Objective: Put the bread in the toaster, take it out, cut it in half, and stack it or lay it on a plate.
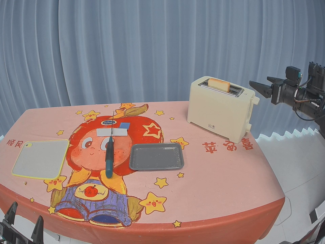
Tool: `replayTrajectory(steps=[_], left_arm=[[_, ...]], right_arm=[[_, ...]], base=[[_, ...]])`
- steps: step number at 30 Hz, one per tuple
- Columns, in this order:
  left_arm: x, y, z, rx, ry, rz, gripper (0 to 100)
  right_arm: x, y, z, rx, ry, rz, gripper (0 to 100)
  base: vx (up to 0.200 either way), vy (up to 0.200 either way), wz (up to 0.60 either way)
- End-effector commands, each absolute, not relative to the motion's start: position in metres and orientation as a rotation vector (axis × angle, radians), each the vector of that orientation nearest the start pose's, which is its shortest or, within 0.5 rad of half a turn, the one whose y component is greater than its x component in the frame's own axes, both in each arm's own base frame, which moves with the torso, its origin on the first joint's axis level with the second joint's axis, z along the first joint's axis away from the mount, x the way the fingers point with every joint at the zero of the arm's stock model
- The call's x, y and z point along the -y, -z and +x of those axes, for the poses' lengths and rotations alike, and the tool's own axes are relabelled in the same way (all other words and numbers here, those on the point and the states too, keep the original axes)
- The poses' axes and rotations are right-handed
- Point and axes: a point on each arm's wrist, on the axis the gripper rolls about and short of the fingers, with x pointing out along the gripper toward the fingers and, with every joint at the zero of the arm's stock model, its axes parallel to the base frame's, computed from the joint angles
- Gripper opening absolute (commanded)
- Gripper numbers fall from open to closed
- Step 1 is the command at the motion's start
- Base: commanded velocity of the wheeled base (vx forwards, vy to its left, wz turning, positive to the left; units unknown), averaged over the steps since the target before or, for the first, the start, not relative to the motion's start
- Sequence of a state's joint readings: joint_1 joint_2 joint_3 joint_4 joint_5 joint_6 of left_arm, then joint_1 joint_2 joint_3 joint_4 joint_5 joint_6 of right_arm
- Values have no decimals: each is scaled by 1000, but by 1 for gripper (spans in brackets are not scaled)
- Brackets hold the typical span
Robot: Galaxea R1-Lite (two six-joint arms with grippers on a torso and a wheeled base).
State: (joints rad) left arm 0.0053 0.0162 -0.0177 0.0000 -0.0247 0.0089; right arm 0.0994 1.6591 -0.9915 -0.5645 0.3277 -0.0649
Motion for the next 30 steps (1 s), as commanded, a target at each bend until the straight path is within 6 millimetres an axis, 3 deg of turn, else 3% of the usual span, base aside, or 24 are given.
replayTrajectory(steps=[1, 12, 13, 23, 30], left_arm=[[1, -76, -22, -11, 18, 9, 100], [1, -76, -22, -11, 18, 9, 100], [1, -76, -22, -11, 20, 9, 100], [1, -76, -22, -11, 18, 9, 100], [1, -76, -22, -11, 18, 9, 100]], right_arm=[[-39, -244, 330, -84, -434, -53, 100], [-48, -237, 363, -134, -456, -76, 100], [-51, -231, 375, -143, -459, -76, 100], [-67, -209, 395, -182, -508, -74, 100], [-74, -207, 407, -172, -521, -77, 100]], base=[[0, 0, 0], [0, 0, 0], [0, 0, 0], [0, 0, 0], [0, 0, 0]])
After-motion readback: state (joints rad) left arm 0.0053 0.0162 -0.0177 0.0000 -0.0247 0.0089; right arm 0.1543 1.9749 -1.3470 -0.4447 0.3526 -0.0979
